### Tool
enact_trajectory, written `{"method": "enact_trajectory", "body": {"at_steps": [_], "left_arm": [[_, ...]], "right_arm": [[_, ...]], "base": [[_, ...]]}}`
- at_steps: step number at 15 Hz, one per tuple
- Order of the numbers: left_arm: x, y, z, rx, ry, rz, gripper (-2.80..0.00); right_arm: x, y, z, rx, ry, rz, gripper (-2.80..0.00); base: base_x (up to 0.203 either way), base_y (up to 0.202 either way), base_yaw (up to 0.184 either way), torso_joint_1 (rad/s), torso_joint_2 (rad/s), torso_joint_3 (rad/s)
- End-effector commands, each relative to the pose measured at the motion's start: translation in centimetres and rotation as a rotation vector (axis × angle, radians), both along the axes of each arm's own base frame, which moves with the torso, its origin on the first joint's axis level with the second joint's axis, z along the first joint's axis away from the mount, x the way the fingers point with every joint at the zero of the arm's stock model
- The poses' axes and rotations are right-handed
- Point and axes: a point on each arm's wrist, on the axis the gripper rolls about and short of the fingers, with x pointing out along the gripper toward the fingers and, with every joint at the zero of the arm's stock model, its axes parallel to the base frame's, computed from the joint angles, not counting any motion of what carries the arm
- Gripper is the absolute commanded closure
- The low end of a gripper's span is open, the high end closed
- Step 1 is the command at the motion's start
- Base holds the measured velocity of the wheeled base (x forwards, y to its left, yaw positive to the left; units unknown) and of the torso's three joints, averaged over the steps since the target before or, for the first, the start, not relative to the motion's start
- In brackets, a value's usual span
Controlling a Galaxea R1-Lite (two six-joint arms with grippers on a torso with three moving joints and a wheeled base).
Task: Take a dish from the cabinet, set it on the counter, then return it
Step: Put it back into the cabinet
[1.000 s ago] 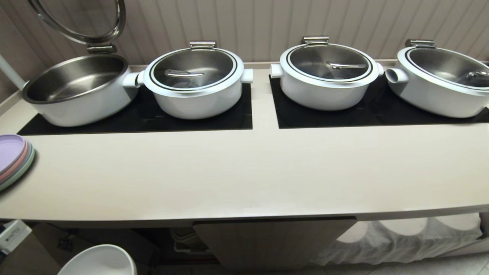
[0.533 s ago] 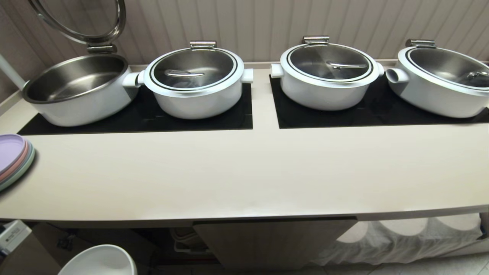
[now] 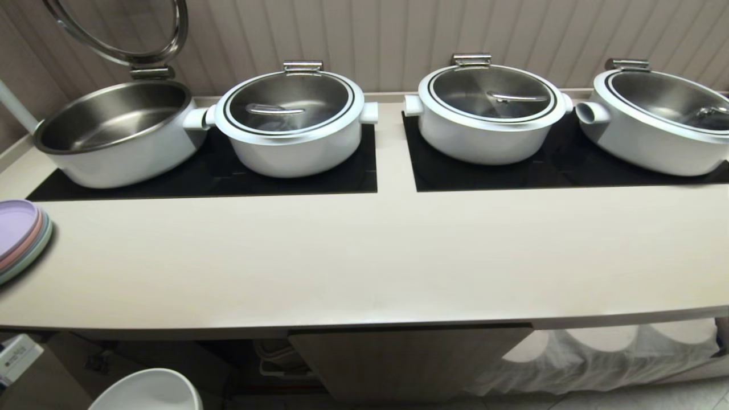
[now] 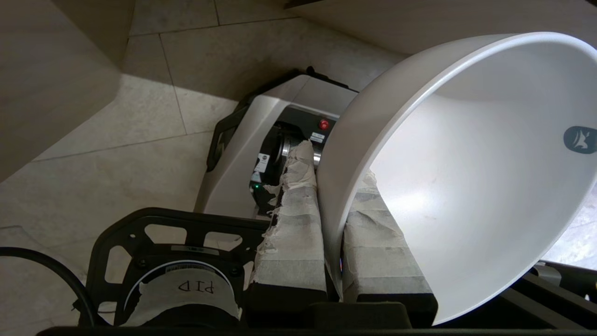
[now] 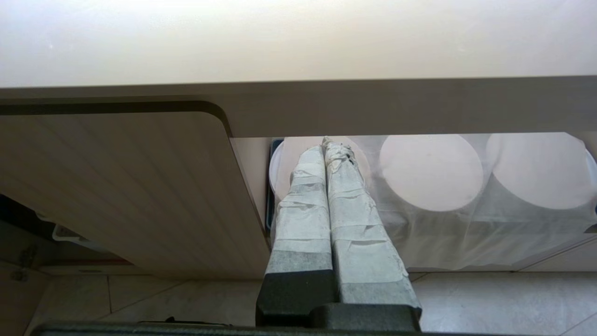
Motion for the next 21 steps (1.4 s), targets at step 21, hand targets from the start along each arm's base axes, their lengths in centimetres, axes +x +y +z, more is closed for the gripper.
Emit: {"method": "enact_trajectory", "body": {"at_steps": [21], "left_arm": [[0.07, 0.00, 0.02, 0.007, 0.004, 0.004, 0.00]], "right_arm": [[0.01, 0.00, 0.01, 0.004, 0.001, 0.001, 0.00]], "base": [[0.000, 0.000, 0.000, -0.143, 0.31, 0.164]]}}
